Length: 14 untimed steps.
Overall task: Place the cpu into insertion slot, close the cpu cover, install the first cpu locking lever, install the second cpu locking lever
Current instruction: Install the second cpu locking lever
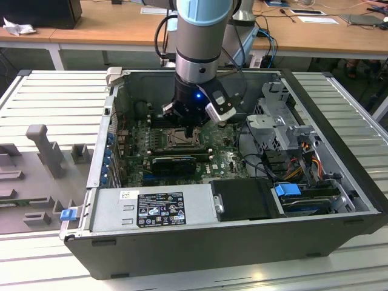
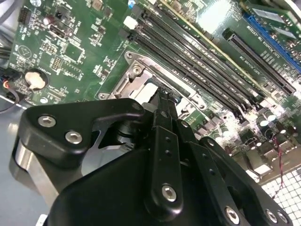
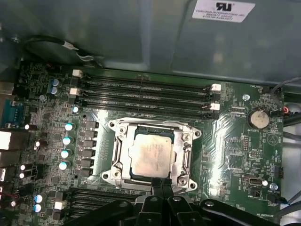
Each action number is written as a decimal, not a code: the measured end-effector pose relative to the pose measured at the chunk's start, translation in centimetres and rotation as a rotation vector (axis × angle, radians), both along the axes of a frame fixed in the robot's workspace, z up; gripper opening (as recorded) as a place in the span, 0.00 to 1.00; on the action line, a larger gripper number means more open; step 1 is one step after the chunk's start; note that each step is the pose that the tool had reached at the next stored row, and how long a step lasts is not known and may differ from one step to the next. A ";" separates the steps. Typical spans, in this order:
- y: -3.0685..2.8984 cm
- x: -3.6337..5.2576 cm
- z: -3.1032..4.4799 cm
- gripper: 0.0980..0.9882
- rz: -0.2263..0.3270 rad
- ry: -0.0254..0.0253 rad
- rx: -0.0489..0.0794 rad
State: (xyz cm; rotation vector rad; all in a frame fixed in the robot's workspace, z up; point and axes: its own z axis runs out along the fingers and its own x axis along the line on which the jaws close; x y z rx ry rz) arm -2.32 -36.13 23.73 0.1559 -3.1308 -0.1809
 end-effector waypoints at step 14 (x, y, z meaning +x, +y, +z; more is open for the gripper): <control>-1.49 -1.94 -0.03 0.01 0.000 0.0000 0.026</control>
